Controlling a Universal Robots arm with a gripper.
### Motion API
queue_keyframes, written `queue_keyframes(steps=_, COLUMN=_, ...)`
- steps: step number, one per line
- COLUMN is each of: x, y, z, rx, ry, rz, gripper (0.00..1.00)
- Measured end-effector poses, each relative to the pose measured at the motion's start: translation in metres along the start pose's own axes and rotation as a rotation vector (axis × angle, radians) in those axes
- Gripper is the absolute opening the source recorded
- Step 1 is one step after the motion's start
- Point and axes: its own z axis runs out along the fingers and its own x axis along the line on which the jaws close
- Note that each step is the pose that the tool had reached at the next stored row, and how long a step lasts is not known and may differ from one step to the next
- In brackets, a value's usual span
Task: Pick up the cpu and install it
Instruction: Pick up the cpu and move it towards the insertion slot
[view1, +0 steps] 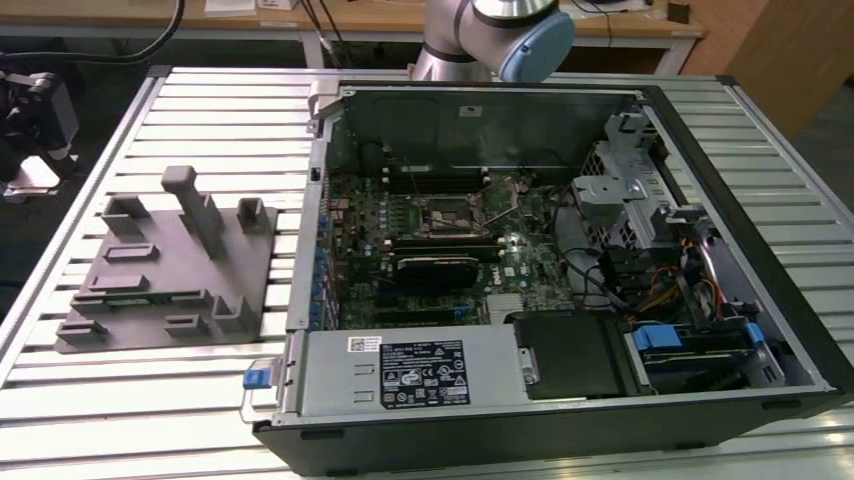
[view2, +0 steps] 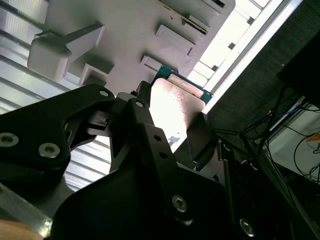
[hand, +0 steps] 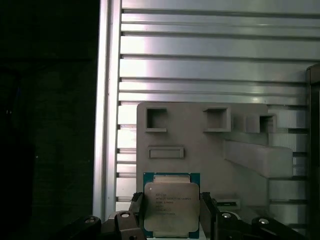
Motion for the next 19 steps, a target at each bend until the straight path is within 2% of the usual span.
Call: queue_keyframes(steps=19, x=-0.0002, y=0.0013, z=-0.0281, rx=0.0000, ry=0.0001, rz=0.000, gripper=0.53)
